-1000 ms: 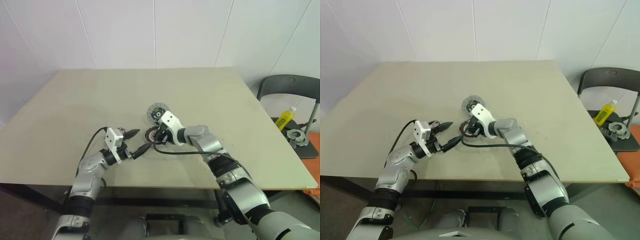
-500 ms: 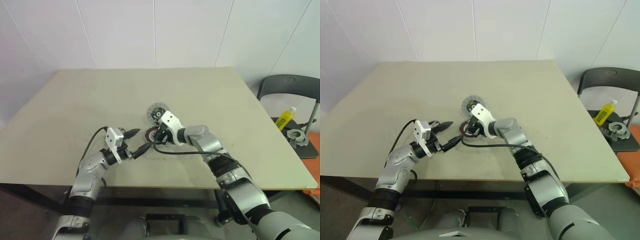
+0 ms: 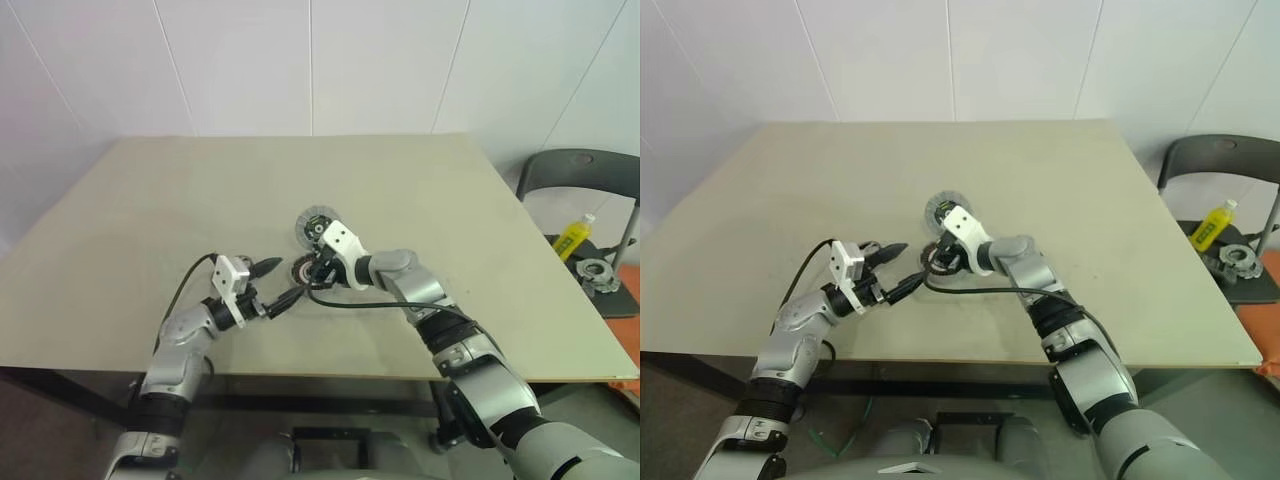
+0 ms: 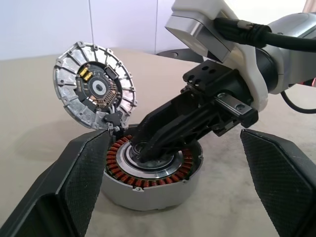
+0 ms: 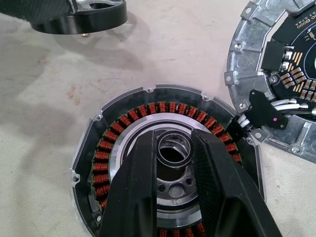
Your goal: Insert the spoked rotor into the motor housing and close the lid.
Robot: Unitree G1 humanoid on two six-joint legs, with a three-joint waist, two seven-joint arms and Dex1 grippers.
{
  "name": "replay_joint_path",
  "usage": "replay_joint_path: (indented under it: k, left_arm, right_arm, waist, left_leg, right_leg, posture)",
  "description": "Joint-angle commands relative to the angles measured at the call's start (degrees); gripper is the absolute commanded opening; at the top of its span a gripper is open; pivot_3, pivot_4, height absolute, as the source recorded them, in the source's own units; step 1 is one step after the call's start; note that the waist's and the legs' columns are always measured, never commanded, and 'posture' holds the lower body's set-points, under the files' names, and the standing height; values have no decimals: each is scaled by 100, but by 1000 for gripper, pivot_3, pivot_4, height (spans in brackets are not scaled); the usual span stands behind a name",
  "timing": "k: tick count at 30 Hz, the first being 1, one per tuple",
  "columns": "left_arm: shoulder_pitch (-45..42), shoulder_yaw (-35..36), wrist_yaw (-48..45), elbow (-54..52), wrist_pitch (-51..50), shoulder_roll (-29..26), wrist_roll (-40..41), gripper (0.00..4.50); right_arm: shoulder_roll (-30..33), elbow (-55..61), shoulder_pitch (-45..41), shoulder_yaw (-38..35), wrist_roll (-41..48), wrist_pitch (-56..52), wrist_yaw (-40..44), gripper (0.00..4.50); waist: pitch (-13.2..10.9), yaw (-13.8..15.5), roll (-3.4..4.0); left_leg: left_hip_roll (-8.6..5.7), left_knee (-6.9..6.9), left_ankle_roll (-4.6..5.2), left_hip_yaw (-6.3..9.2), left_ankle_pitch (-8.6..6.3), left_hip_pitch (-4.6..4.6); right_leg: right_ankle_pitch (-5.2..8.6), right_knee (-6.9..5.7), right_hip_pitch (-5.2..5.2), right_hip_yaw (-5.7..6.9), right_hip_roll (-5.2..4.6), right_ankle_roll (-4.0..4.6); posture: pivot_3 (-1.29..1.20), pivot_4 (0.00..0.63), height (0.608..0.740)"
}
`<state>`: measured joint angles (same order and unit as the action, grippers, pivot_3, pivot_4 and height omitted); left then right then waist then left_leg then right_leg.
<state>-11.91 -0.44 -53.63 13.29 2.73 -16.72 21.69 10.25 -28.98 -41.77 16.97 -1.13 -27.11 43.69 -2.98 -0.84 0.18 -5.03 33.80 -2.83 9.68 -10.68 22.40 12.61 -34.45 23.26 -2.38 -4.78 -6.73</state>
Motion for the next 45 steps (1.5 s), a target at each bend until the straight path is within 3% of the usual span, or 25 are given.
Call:
replay_joint_path:
  k: [1, 45]
  left_arm:
    - [-34, 2, -1, -242, -4, -36, -5, 4500]
    - [-47, -52, -16, -198, 27, 17, -55, 4500]
  right_arm:
    - [130, -145, -8, -5, -84, -90, -13, 663]
    - [399, -201, 4, -104, -25, -255, 172, 663]
  waist:
    - [0, 3, 1]
    - [4, 28, 8]
  left_leg:
    - [0, 0, 0, 0, 0, 0]
    - [-2, 2, 0, 0, 0, 3]
  right_leg:
    - [0, 0, 0, 0, 0, 0]
    - [0, 14, -9, 2, -4, 0]
  posture:
    - [0, 0, 740]
    - [0, 0, 740]
